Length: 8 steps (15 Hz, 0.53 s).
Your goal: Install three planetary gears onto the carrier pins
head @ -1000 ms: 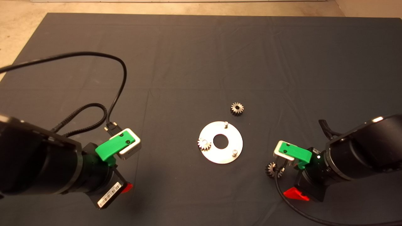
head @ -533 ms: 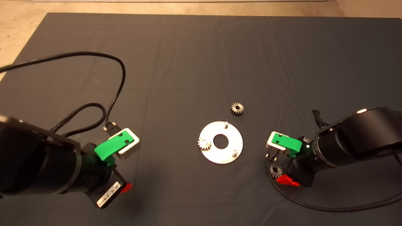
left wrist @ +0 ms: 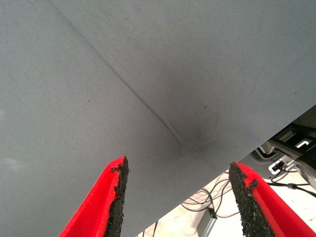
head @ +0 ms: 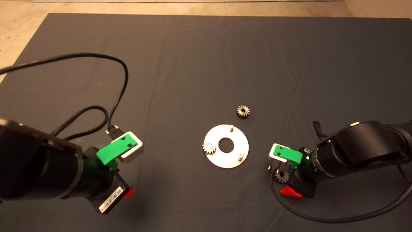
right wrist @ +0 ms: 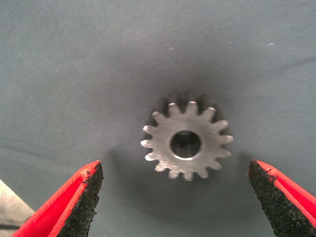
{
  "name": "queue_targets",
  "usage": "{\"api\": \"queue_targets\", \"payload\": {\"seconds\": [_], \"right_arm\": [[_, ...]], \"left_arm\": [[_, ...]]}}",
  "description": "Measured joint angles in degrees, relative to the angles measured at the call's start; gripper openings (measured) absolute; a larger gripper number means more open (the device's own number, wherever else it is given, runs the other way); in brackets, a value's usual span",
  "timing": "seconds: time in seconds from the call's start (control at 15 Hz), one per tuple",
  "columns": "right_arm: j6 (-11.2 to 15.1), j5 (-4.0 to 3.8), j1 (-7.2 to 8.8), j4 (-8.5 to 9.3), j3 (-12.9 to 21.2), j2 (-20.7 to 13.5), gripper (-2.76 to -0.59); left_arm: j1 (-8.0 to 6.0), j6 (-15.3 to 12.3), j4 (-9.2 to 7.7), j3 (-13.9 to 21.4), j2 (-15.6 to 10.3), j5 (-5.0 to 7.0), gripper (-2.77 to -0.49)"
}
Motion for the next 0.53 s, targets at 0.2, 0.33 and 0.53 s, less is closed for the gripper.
{"api": "queue_targets", "payload": {"seconds": [0.2, 0.33, 0.53], "right_arm": [[0.0, 0.02, -0.20, -0.63, 0.0, 0.8, -1.22], [0.0, -0.01, -0.41, -0.85, 0.0, 1.1, -1.27], [-0.1, 0.05, -0.44, -0.91, 0.0, 1.6, -1.41]], "left_arm": [[0.05, 0.0, 0.07, 0.0, 0.0, 0.00, -1.92], [1.01, 0.0, 0.63, 0.0, 0.0, -0.05, -1.92], [4.43, -0.1, 4.71, 0.0, 0.0, -1.56, -1.92]]}}
